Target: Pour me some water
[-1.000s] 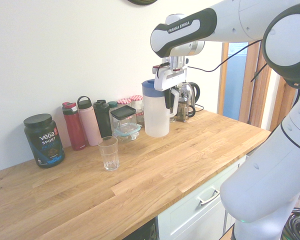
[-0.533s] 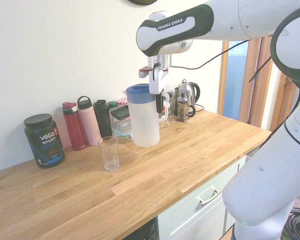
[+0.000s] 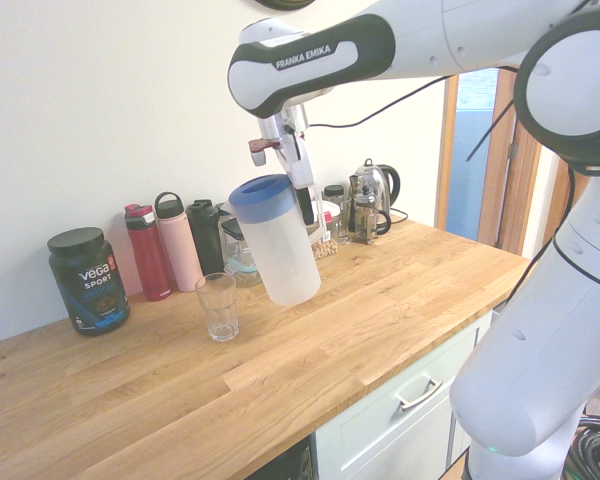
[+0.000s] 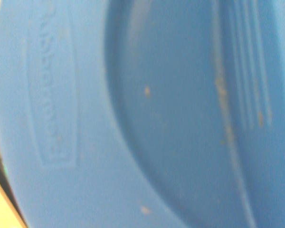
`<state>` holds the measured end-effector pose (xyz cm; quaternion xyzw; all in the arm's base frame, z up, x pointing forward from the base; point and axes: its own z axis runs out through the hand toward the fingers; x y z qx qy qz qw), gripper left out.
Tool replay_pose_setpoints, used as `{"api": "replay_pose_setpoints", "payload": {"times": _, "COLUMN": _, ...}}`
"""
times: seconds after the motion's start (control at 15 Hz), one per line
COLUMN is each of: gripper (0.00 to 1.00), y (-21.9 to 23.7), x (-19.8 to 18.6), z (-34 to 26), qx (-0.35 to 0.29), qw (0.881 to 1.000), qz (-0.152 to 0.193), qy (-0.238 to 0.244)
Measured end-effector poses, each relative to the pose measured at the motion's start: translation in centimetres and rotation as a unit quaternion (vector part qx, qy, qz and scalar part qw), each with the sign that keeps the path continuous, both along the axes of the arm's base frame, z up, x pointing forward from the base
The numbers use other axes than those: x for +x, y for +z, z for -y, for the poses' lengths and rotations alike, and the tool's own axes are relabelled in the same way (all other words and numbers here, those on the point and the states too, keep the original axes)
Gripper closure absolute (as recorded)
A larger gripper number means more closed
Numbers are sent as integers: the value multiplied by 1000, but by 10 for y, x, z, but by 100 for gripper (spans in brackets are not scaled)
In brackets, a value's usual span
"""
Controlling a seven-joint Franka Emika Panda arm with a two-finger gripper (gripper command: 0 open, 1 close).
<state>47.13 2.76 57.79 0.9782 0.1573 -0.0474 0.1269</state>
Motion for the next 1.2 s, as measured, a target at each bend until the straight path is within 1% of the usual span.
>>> {"api": "replay_pose_setpoints", "payload": {"times": 0.27, "gripper": 100, "y": -13, "x": 39, "z": -18, "qx": -45, "qw": 999, "qz": -2, "qy": 0}}
{"api": "replay_pose_setpoints", "payload": {"times": 0.53, "gripper": 100, "y": -29, "x": 46, "z": -18, "qx": -112, "qw": 993, "qz": -23, "qy": -1}}
{"api": "replay_pose_setpoints", "payload": {"times": 0.73, "gripper": 100, "y": -45, "x": 52, "z": -27, "qx": -144, "qw": 989, "qz": -31, "qy": 5}}
{"api": "replay_pose_setpoints", "payload": {"times": 0.93, "gripper": 100, "y": -68, "x": 60, "z": -44, "qx": -181, "qw": 983, "qz": -38, "qy": 19}}
{"api": "replay_pose_setpoints", "payload": {"times": 1.07, "gripper": 100, "y": -82, "x": 65, "z": -51, "qx": -216, "qw": 975, "qz": -43, "qy": 27}}
{"api": "replay_pose_setpoints", "payload": {"times": 1.2, "gripper": 100, "y": -93, "x": 68, "z": -57, "qx": -238, "qw": 970, "qz": -48, "qy": 35}}
